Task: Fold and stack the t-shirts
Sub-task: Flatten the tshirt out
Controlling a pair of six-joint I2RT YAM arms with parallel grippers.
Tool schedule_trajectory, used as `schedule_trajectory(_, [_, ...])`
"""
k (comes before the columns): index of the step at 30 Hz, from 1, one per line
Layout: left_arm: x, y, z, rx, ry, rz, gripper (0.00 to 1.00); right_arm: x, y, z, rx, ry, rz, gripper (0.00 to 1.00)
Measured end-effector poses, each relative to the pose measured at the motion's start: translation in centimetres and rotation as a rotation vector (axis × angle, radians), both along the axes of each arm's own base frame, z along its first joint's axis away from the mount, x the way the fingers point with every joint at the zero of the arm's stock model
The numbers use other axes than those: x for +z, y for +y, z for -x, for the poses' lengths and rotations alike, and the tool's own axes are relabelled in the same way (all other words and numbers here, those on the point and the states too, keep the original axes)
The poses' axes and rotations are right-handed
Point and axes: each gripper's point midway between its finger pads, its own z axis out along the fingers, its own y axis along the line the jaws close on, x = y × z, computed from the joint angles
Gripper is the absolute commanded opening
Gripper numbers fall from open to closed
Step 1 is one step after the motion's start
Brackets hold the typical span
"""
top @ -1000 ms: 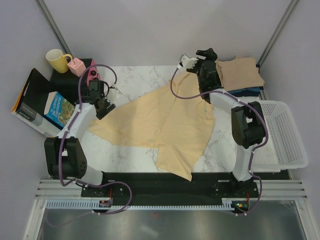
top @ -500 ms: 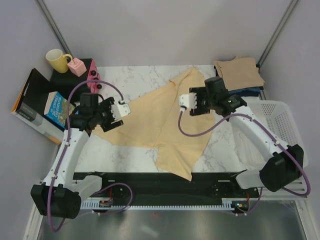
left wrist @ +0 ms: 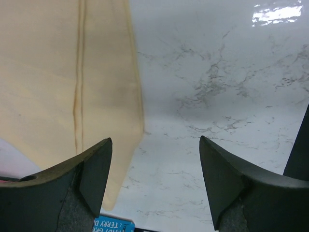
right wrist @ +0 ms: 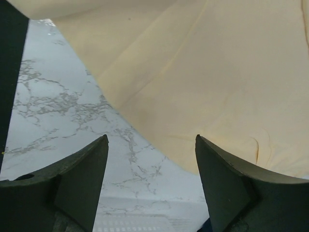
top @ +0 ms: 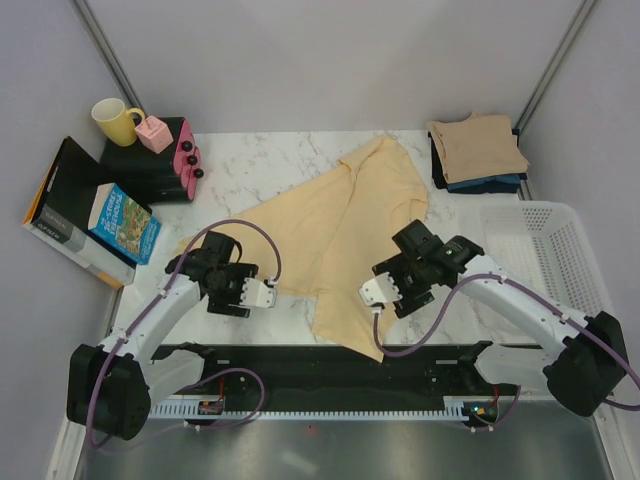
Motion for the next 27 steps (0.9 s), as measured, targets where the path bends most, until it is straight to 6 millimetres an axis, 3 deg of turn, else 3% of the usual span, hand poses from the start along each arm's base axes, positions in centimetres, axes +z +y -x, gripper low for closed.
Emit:
schedule_trajectory(6, [-2.7,2.0,0.6,-0.001,-0.015,-0.102,0.79,-1.7,0.2,3.4,0.110,0.026,0.023,0.82])
schedule_trajectory(12, [-4.3,3.6,0.6,0.042,-0.024,-0.161,0.78,-2.0,1.6,4.5,0.146,0.050,0.002,0.83])
schedule_trajectory(20, [-4.0,5.7,-3.5,0.149,-0.139,-0.232,0.74,-3.0,2.7,5.3,0.149,0.107,-0.018,0.83])
schedule_trajectory(26, [-4.0,6.4,-5.7,0.200,-0.180,-0.261,0.56,-4.1,2.6,6.4,0.152,0.151,-0.015,0.83])
schedule_trajectory(27, [-4.1,6.4,-5.9,0.204,-0.180,-0.264,0.44,-4.3,2.5,6.6,0.152,0.160,-0.010,0.83])
